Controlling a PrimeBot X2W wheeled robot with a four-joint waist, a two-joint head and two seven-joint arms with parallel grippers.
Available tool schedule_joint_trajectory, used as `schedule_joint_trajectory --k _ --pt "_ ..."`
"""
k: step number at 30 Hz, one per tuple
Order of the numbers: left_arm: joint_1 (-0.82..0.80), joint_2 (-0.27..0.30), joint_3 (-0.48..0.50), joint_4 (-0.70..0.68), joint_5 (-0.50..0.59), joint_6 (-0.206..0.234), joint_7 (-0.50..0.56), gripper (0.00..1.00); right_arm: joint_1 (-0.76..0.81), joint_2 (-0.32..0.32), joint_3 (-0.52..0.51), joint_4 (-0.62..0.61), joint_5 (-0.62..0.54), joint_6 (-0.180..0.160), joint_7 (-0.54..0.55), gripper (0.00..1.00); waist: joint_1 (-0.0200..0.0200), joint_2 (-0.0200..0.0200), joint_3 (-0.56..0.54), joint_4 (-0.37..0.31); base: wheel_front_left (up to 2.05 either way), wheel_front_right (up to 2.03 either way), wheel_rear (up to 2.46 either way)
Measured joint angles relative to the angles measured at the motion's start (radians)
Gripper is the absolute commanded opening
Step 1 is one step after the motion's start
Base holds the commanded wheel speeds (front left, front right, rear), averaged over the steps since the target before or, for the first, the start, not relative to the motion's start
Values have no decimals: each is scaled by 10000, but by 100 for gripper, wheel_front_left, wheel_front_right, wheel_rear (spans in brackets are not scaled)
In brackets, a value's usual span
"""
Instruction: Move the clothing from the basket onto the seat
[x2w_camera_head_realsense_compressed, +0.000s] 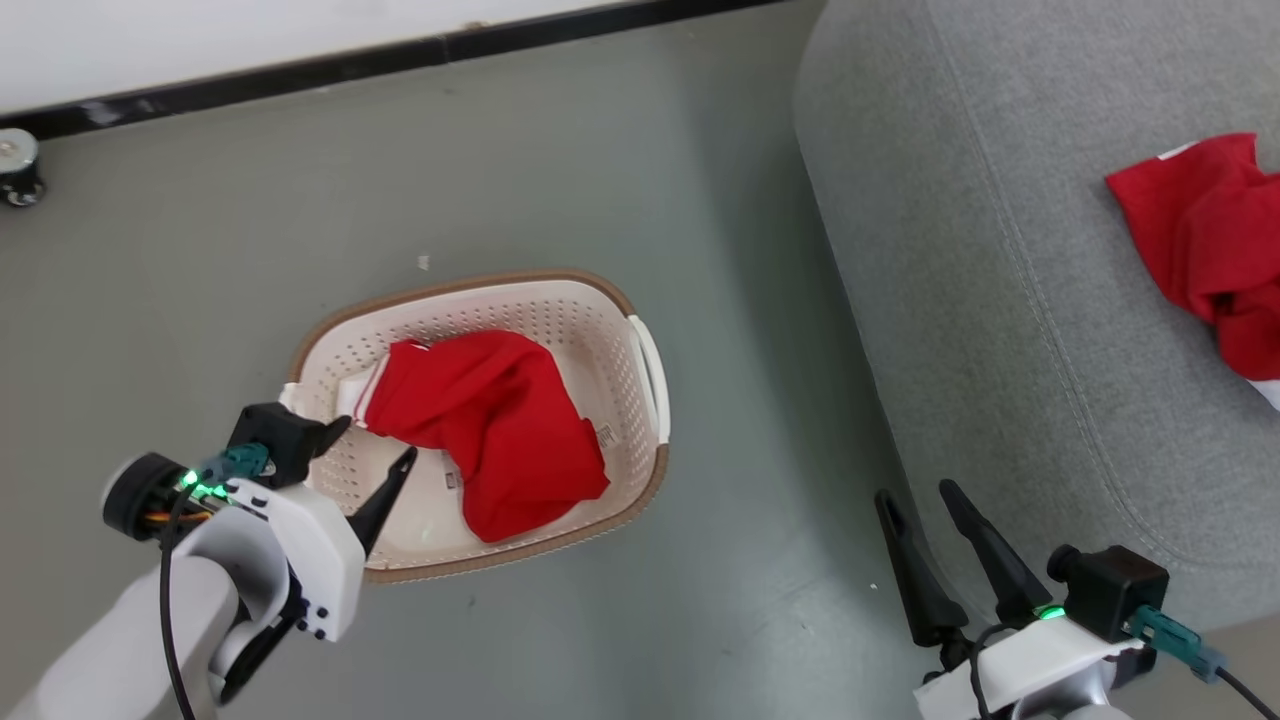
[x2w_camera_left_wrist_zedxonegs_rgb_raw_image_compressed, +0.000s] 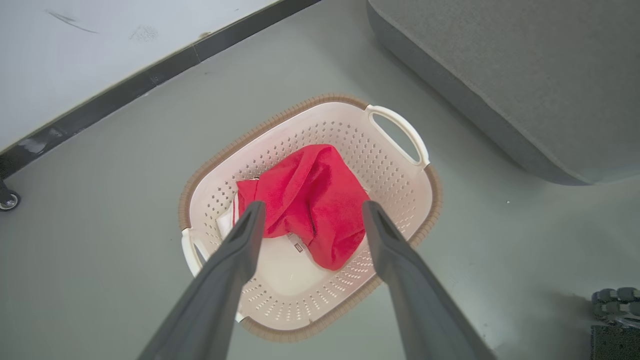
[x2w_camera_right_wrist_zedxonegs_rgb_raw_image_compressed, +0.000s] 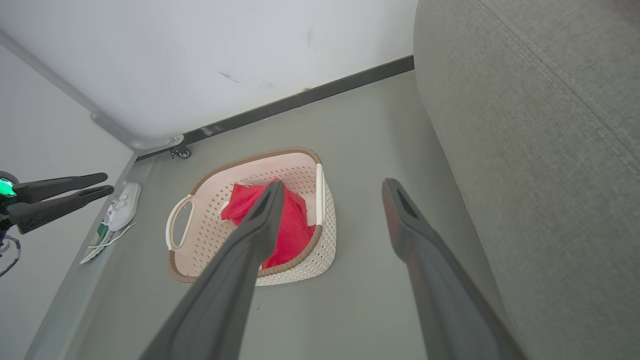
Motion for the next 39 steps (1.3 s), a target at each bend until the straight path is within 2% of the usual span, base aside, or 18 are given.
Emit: schedule_joint_trajectory --k 14,32,39 --pt "-971 219 -219 972 569 163 777 100 -408 4 570 -192 612 0 0 100 0 0 771 -767 0 0 0" --pt "-1737 347 -38 1377 495 180 1373 100 -601 12 894 -385 1218 0 0 100 0 0 1693 -1493 0 0 0" --pt "-2099 535 -58 1421 719 341 1530 100 -610 15 988 -510 1223 0 0 100 1 0 2077 -1675 0 0 0"
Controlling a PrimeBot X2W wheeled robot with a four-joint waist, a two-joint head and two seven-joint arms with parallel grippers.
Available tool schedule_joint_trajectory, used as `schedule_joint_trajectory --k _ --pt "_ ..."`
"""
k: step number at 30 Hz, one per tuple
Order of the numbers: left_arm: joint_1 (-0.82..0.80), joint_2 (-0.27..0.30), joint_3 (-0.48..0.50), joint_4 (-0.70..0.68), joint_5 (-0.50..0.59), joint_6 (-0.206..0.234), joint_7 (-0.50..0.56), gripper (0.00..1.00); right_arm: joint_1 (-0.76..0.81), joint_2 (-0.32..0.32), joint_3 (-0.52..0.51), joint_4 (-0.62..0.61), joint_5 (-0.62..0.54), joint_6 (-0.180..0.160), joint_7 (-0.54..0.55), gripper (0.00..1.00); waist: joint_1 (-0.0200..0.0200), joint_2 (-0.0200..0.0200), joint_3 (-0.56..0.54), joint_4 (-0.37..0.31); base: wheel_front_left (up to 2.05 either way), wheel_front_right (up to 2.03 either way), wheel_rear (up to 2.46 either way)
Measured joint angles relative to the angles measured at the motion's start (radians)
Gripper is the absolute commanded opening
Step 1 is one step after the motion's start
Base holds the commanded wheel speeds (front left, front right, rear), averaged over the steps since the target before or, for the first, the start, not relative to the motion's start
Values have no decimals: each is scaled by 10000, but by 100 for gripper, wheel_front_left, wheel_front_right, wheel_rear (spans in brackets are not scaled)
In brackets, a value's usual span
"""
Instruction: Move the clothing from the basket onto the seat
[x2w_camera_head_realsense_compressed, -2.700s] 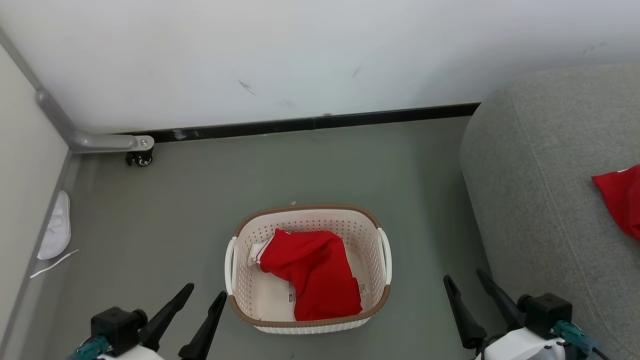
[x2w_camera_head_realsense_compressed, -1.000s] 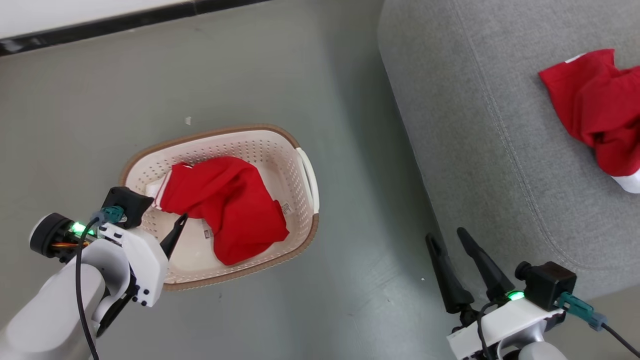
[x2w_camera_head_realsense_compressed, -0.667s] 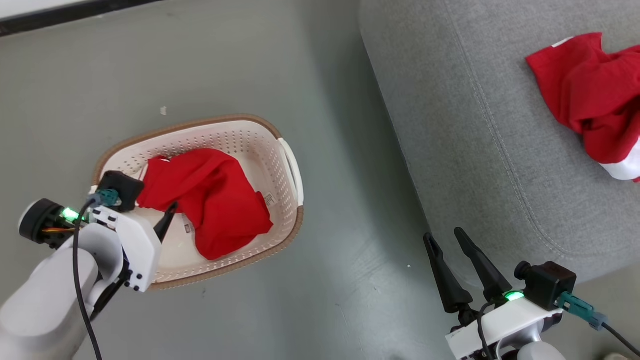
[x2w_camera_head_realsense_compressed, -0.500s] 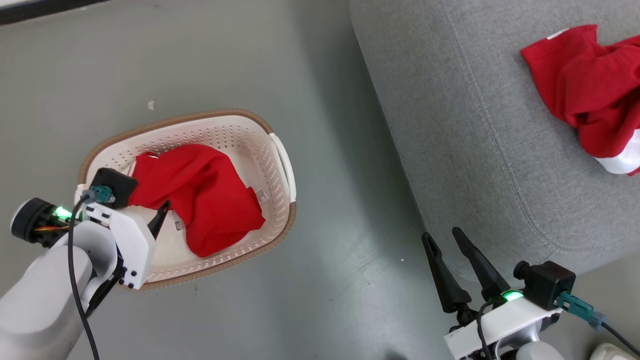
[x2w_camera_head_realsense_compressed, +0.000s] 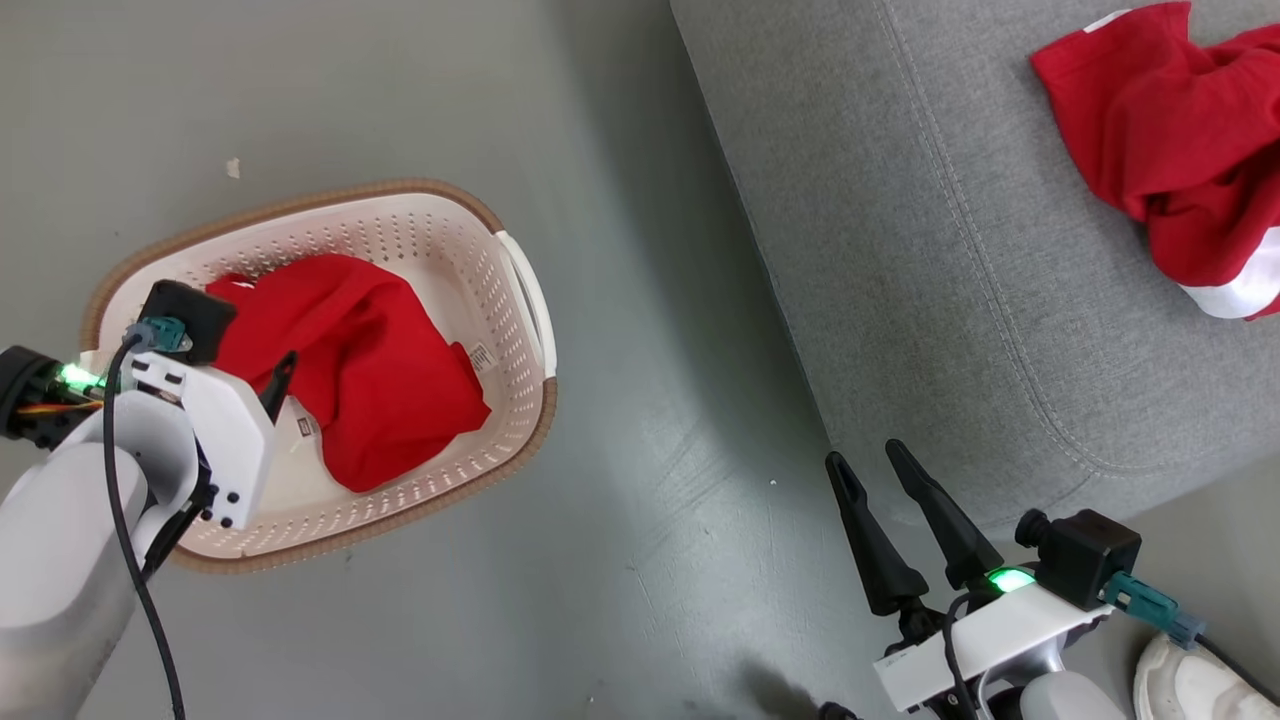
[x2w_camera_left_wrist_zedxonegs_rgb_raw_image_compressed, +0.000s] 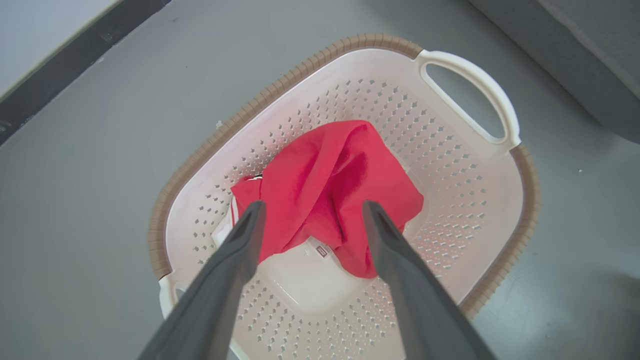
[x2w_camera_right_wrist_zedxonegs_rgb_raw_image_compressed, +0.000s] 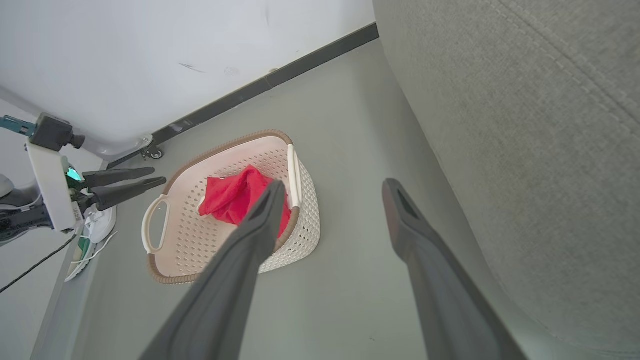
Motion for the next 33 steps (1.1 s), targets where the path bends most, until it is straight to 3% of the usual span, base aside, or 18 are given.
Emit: schedule_joint_trajectory --k 19,33 --pt "-606 -56 221 10 236 523 40 100 -433 4 182 -117 178 0 0 100 0 0 937 -51 0 0 0" --pt "-860 -56 -128 132 830 612 48 100 -800 4 119 -182 192 0 0 100 0 0 1271 138 0 0 0"
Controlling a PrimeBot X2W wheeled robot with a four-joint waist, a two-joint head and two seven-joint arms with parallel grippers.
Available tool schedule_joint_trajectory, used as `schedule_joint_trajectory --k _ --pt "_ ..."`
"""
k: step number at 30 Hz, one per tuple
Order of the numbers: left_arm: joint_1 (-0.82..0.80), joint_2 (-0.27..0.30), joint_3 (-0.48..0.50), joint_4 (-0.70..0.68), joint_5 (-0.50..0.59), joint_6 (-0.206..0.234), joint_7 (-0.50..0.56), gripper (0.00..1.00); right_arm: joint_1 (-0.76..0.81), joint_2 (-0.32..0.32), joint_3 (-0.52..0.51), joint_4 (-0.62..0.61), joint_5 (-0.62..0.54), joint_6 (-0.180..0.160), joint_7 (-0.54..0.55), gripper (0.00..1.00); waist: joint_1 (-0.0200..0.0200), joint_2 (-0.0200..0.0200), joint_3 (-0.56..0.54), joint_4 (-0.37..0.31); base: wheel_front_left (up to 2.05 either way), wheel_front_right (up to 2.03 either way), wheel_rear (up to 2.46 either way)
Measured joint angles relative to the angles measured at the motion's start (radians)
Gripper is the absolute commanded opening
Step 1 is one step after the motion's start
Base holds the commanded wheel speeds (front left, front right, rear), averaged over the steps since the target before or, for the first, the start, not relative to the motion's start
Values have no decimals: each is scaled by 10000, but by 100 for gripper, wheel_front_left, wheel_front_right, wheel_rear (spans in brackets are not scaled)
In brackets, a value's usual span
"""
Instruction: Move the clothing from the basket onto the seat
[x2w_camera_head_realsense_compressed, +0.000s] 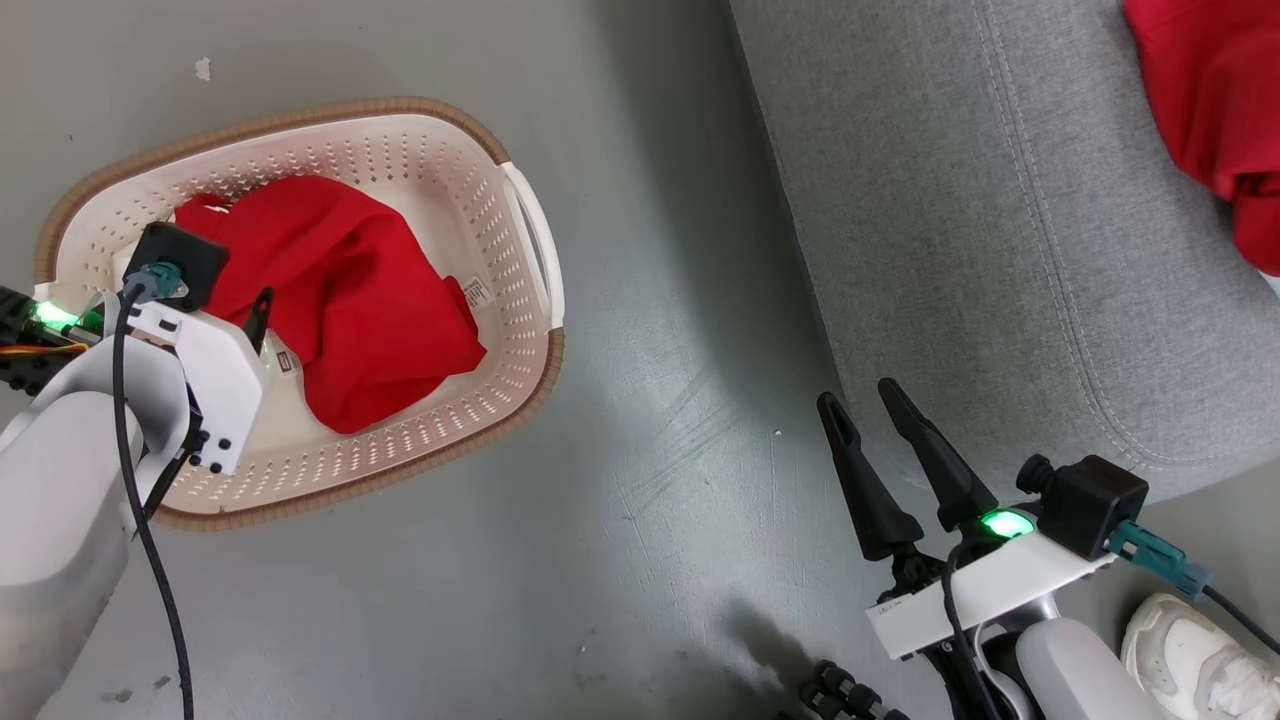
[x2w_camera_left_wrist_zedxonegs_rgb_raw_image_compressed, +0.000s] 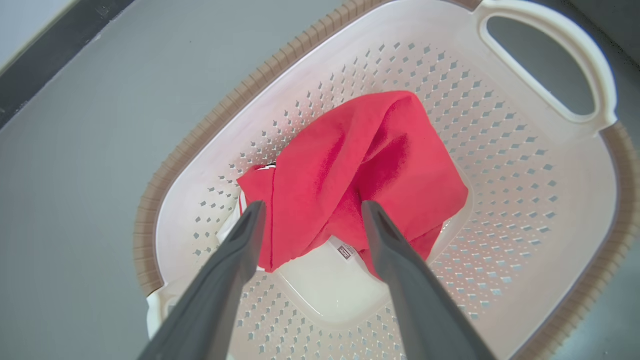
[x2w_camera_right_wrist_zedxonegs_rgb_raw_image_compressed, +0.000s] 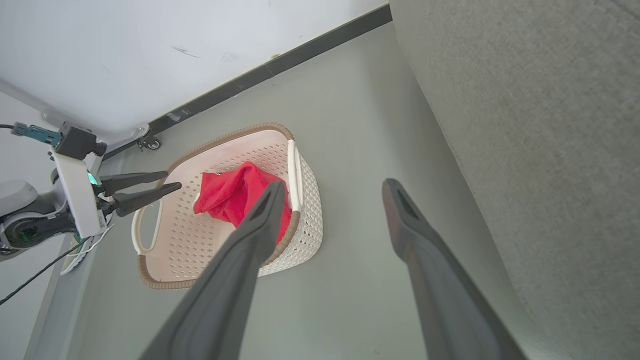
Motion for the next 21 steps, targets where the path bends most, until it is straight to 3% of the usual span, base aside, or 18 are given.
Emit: schedule_joint_trajectory --k 21 --pt "-347 42 -301 58 345 75 90 100 -3 0 52 -27 192 0 0 100 0 0 484 -91 0 0 0"
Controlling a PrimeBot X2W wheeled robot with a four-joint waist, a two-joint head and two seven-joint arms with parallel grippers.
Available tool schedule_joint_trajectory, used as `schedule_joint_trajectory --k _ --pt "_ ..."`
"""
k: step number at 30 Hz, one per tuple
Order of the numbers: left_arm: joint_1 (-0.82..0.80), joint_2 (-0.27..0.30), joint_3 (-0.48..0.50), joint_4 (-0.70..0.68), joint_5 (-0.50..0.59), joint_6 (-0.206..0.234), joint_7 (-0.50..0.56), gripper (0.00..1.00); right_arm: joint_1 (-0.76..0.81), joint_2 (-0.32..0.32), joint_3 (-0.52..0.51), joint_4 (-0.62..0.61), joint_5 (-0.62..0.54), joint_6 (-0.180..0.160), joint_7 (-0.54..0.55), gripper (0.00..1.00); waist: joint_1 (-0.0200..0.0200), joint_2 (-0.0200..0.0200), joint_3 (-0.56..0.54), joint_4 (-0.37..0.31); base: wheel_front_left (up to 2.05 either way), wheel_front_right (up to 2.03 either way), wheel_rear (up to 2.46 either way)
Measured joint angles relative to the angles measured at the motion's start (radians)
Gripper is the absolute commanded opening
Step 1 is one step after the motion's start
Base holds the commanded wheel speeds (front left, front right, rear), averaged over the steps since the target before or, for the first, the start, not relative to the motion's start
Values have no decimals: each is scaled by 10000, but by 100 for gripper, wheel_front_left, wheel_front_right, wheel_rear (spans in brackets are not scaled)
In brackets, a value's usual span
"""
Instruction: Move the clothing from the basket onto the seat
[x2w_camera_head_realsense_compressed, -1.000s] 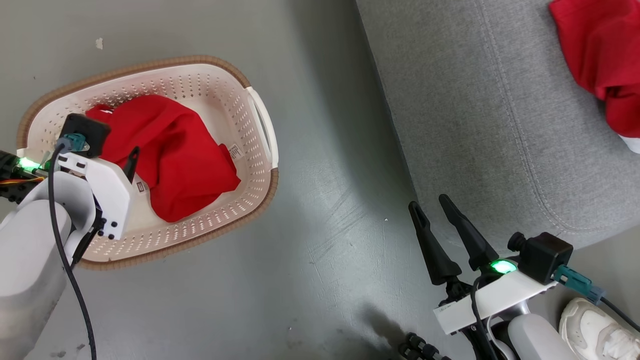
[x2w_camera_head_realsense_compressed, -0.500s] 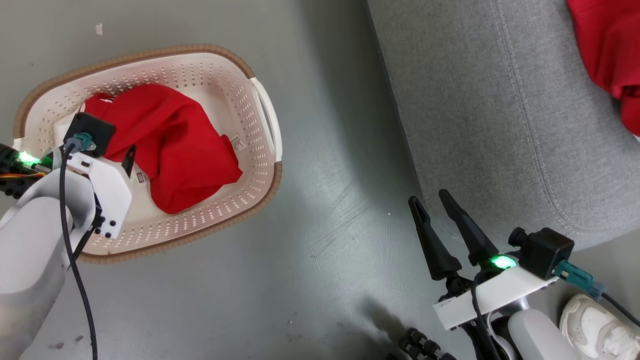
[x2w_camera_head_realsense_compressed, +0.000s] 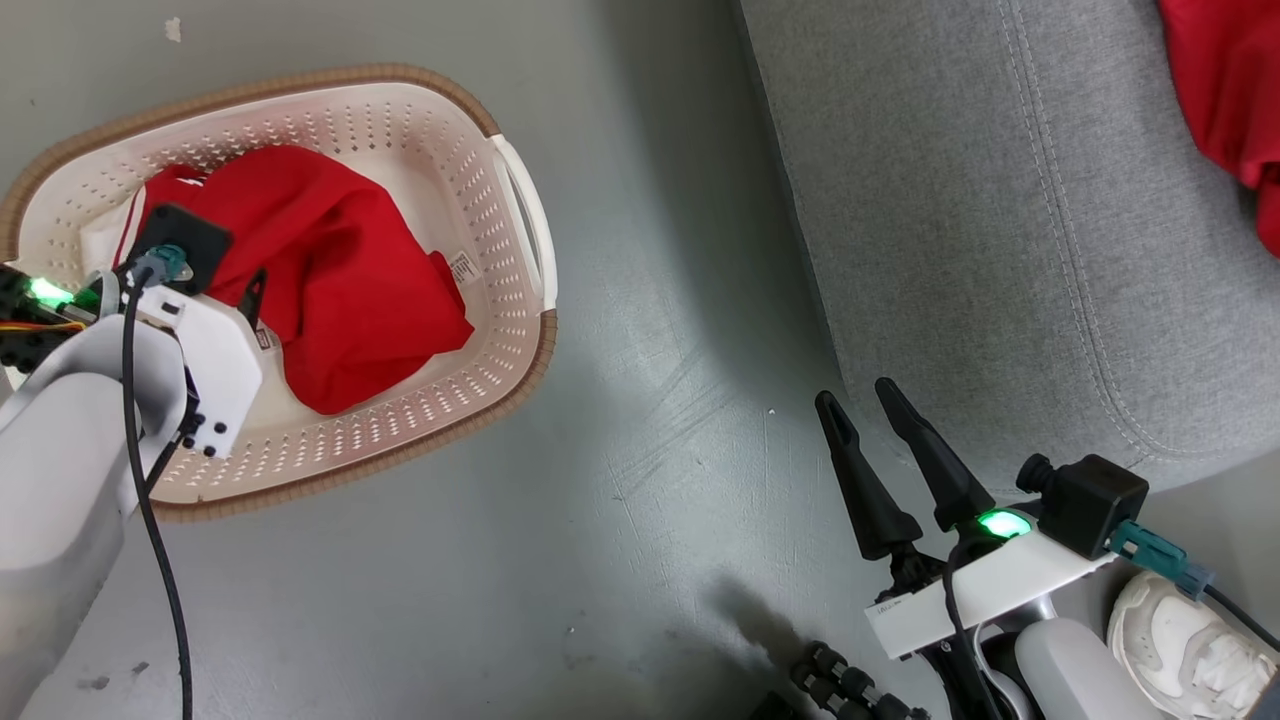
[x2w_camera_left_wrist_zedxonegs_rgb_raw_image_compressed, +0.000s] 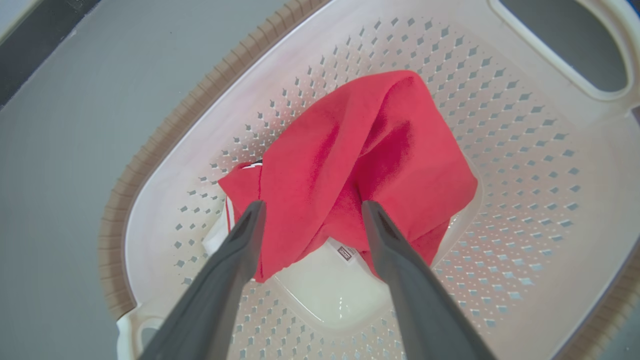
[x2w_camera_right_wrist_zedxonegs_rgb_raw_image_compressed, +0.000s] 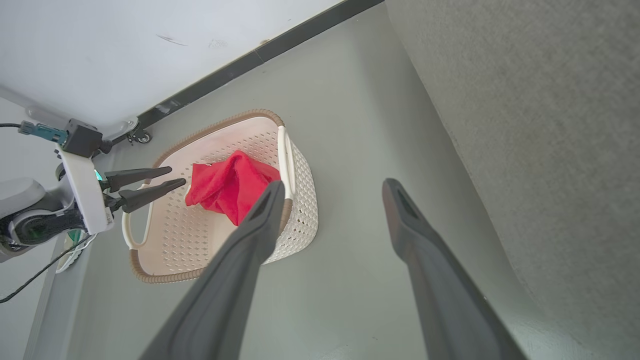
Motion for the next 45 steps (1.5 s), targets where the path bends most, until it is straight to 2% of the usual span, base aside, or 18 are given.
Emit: schedule_joint_trajectory --k 45 --pt "-240 617 17 98 267 71 50 100 -330 4 165 -194 445 0 0 100 0 0 970 -329 0 0 0"
